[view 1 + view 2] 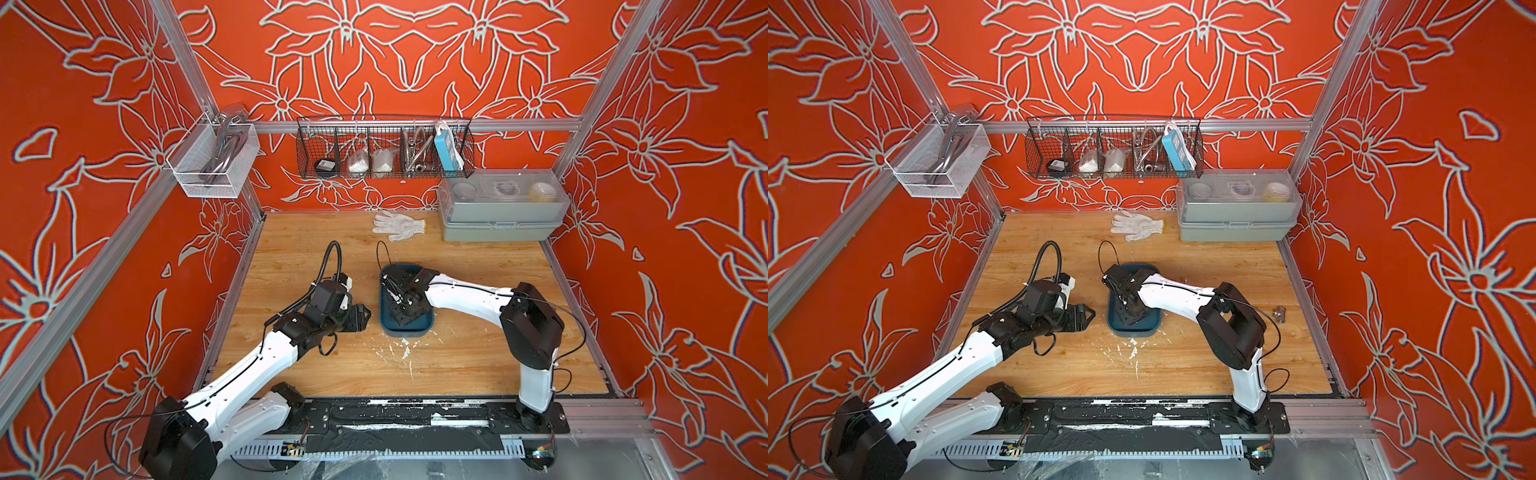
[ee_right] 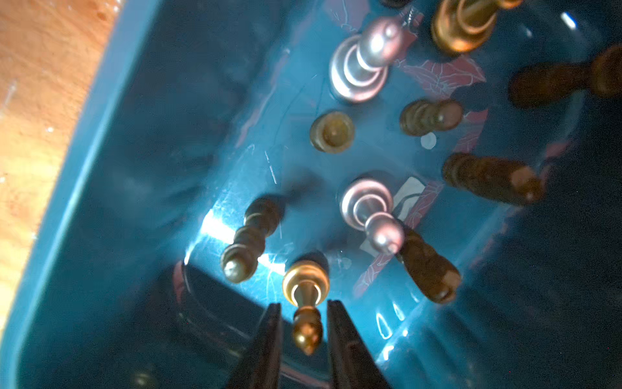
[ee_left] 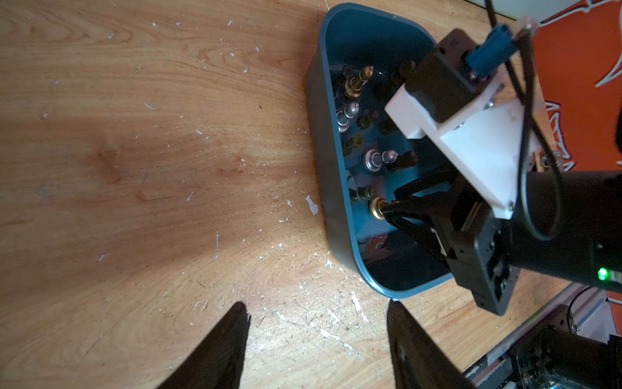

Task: Put the chess pieces into the storage box
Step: Place the chess piece in the storage box.

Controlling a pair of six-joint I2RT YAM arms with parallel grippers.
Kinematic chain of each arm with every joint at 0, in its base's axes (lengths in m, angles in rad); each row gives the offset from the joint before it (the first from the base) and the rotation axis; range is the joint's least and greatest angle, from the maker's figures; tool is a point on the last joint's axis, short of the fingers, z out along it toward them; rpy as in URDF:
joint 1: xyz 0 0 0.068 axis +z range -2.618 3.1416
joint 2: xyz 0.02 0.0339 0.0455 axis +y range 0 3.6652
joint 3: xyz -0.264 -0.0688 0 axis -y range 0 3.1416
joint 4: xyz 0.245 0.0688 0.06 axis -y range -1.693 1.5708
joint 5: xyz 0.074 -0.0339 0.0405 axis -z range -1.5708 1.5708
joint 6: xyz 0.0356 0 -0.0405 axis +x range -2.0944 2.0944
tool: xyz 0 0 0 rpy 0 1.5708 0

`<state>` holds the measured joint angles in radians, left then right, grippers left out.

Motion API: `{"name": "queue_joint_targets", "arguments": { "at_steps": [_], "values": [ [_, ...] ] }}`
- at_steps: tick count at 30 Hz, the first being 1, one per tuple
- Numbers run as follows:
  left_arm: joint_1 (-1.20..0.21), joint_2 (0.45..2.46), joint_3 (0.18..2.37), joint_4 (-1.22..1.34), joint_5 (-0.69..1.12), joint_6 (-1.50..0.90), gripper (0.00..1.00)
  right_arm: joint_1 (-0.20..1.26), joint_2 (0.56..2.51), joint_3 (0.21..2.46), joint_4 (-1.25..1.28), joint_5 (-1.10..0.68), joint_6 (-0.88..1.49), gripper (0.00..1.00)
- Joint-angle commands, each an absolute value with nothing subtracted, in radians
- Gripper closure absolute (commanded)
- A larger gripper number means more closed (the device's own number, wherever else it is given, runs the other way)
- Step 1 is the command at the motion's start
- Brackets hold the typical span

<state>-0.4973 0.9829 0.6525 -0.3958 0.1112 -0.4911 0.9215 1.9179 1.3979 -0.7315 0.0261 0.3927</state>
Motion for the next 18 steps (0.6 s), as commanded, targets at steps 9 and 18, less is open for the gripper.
{"name": "queue_joint_targets", "arguments": {
  "at_steps": [9, 18],
  "values": [
    [-0.494, 0.982, 0.702, -0.392, 0.132, -0.469, 0.35, 0.924, 1.709, 1.404, -0.817, 0.094, 0.399, 0.62],
    [-0.734, 1.106, 0.900, -0.386, -0.008, -0.418, 0.35, 0.675, 1.549, 1.344, -0.814, 0.092, 0.400, 0.58]
  ]
}}
